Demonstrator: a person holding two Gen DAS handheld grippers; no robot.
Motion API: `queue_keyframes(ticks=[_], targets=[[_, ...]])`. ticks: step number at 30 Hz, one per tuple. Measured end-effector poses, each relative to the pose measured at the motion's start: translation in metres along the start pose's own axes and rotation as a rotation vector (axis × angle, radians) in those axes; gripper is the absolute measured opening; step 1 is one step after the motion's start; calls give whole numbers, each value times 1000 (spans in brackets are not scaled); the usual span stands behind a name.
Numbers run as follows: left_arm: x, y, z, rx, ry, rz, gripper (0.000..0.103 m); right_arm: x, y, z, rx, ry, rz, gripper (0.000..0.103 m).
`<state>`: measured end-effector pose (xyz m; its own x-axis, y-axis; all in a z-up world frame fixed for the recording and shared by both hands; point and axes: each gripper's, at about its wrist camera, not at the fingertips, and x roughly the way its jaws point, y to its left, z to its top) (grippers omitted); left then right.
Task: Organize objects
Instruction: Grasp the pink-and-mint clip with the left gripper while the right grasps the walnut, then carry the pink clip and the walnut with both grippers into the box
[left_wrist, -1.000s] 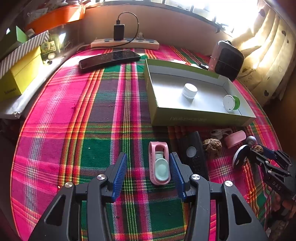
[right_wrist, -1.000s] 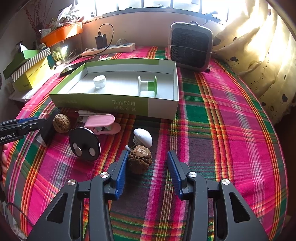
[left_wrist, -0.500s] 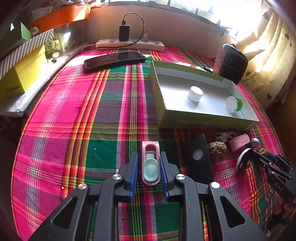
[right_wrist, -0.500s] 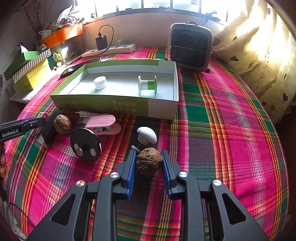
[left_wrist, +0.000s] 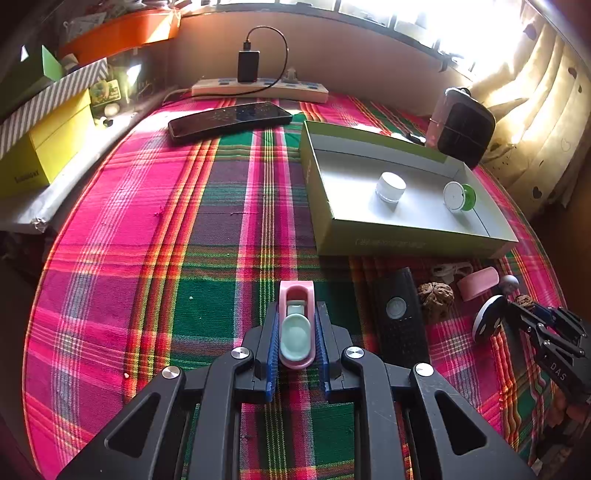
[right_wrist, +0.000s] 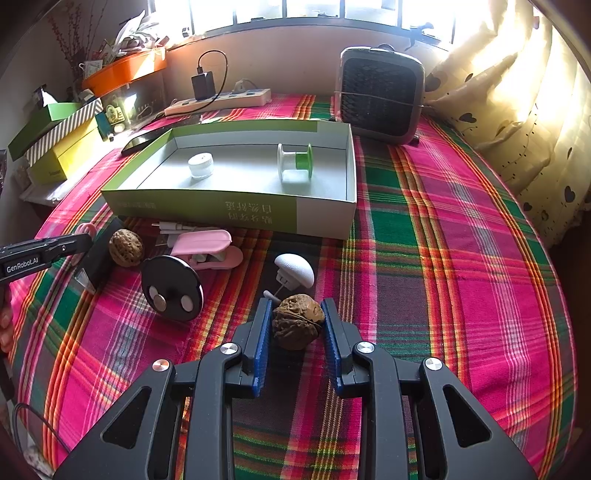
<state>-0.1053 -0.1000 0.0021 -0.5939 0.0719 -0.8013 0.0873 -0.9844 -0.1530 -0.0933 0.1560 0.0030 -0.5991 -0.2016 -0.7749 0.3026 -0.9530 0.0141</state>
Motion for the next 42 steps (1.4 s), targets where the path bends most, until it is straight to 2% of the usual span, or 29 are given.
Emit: queue_keyframes(ticks=[21, 29, 32, 42], targets=[[-13, -9, 12, 10, -27, -45, 16, -12, -6, 15, 22, -48, 29, 27], [-20, -20, 32, 46, -64, -65, 16, -19, -2, 41, 5, -98, 50, 27], [-18, -26, 41, 54, -63, -90, 16, -16, 2, 53, -1, -106, 65, 27], [0, -39, 66, 85, -56, -107, 16, 5, 13, 90, -31, -106, 89, 27]])
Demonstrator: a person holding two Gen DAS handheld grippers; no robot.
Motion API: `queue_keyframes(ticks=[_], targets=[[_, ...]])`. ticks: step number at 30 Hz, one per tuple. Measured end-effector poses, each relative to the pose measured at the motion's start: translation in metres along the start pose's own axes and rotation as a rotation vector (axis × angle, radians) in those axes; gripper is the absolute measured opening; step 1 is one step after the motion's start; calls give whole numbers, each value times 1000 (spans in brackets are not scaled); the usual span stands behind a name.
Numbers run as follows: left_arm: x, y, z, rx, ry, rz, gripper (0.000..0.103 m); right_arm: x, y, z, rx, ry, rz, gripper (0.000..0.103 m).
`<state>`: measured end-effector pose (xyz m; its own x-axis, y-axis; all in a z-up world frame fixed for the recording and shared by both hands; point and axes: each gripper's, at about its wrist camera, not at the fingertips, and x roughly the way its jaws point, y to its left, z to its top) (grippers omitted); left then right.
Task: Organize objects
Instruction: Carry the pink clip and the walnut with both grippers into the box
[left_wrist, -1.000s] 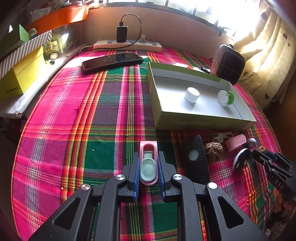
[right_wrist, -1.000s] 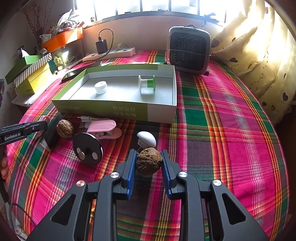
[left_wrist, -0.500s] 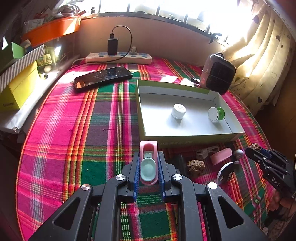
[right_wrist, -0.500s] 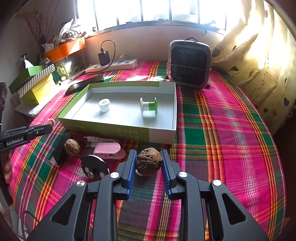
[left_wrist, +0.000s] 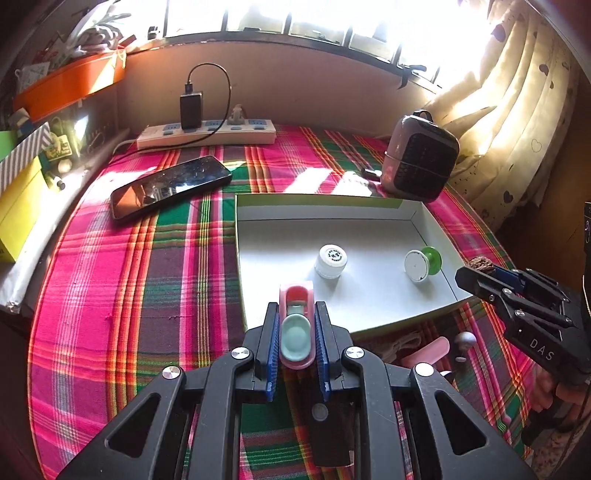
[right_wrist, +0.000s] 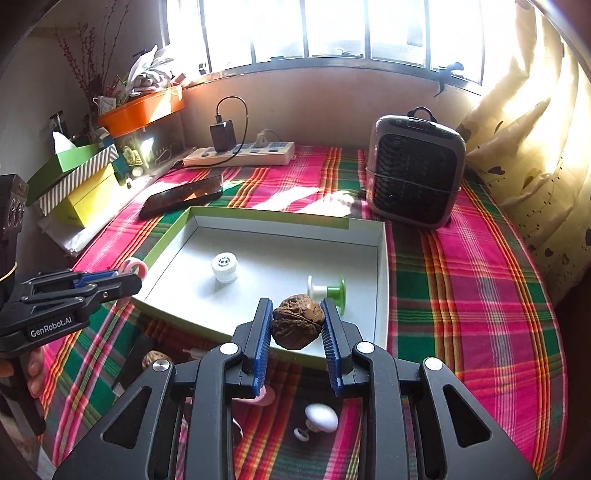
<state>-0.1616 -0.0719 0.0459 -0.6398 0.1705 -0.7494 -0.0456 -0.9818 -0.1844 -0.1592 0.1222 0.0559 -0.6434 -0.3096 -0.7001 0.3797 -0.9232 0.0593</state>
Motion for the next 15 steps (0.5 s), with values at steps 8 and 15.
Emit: queue_keyframes(ticks=[8, 15], targets=[[13, -5, 14, 21, 3, -18, 16, 21, 2, 14, -6, 23, 3, 27], [30, -3, 25, 21, 21, -21, 16, 38, 3, 23, -1, 43, 8, 27]])
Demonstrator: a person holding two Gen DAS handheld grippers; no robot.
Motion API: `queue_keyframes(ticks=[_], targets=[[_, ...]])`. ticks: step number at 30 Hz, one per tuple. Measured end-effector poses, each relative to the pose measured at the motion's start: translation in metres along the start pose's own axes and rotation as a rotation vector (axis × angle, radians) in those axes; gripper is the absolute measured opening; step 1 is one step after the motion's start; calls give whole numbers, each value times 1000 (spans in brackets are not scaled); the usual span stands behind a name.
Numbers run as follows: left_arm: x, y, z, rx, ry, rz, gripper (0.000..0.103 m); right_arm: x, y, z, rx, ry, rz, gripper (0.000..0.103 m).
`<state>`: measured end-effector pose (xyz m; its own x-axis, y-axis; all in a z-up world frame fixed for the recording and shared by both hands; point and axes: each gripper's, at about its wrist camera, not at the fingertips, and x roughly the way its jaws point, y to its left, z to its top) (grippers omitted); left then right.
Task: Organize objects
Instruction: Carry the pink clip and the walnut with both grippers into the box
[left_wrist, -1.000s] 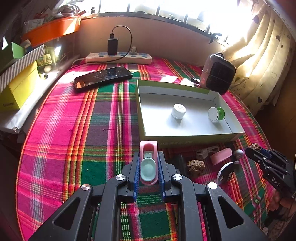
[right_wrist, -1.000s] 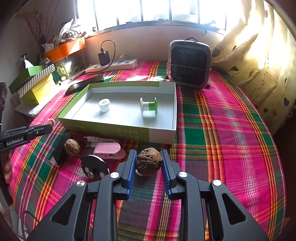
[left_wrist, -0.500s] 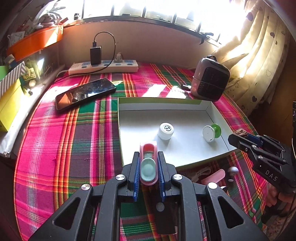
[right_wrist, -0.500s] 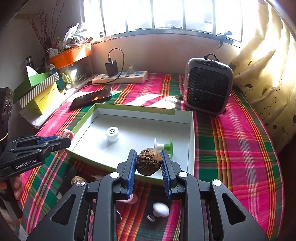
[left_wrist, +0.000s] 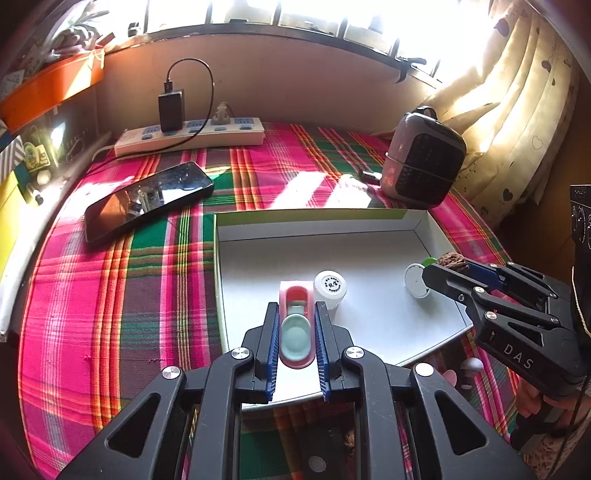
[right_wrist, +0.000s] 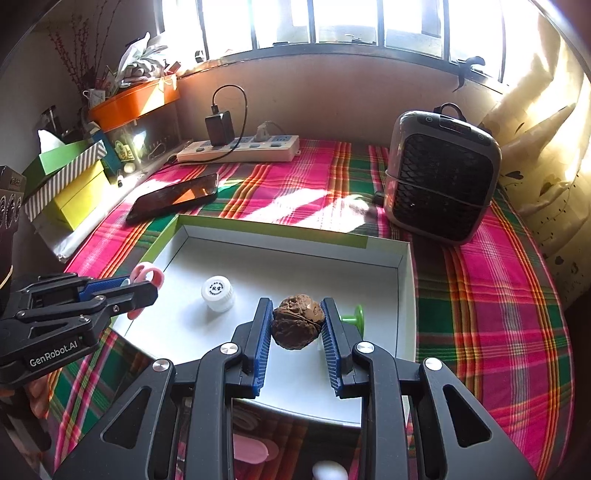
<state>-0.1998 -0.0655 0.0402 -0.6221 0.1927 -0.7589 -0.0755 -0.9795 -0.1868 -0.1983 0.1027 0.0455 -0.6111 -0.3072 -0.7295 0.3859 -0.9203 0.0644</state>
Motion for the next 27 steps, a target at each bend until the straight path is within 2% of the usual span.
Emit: queue_keyframes(ticks=[14, 27], targets=[[33, 3, 23, 19, 33, 12, 16, 48, 6, 29, -25, 67, -11, 27], [55, 12, 32, -5, 62, 25, 16, 80, 2, 35, -19, 119, -30, 28]])
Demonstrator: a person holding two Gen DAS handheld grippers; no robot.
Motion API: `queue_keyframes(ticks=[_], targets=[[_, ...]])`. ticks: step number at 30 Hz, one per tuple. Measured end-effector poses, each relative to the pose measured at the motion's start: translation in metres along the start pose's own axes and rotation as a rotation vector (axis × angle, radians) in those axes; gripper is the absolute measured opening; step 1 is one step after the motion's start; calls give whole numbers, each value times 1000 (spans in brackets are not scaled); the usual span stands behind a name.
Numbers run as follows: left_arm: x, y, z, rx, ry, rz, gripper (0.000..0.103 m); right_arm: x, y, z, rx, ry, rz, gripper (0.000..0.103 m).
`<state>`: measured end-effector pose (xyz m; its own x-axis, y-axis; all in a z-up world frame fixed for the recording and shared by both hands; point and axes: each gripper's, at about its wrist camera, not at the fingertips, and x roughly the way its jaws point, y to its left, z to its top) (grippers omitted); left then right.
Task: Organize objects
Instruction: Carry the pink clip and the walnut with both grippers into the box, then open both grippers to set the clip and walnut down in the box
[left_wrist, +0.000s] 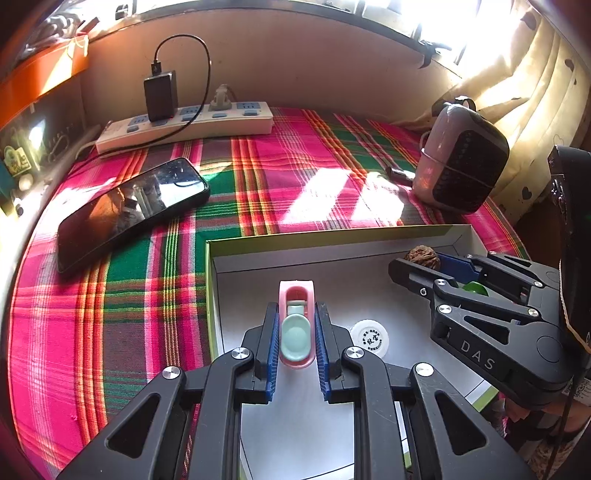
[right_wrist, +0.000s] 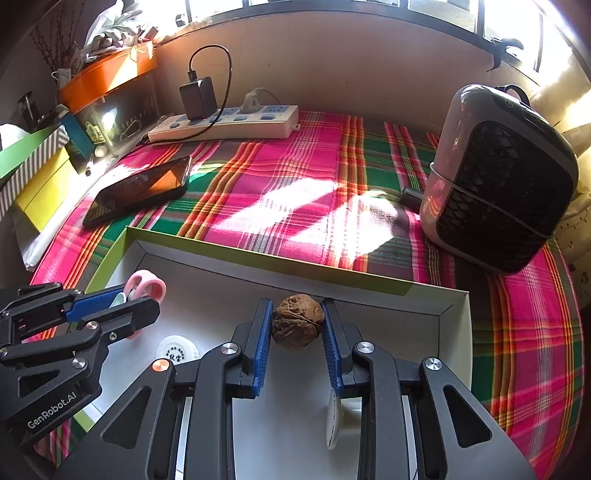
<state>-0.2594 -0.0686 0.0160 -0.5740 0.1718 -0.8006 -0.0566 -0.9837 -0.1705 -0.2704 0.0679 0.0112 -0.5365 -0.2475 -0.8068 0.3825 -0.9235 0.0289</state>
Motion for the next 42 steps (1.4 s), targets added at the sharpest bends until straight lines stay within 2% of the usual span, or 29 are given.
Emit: queue_keyframes(ticks=[25, 27, 29, 31, 39, 42], targets=[[6, -2, 2, 25, 6, 36, 17, 1, 0, 3, 13, 24, -39, 29], [6, -3, 2, 28, 6, 36, 20, -1, 0, 3, 15, 19, -40, 30], [5, -3, 2, 28, 6, 35, 23, -4, -1, 3, 19, 12, -39, 38], [5, -3, 2, 21, 8, 28, 26, -7, -2, 3, 26, 6, -39, 42], [-2, -6, 0, 20, 0, 32, 34, -18, -4, 0, 38, -20, -34, 43], [-9, -6, -1, 18, -9, 25, 37, -22, -5, -2, 46, -27, -28, 46]])
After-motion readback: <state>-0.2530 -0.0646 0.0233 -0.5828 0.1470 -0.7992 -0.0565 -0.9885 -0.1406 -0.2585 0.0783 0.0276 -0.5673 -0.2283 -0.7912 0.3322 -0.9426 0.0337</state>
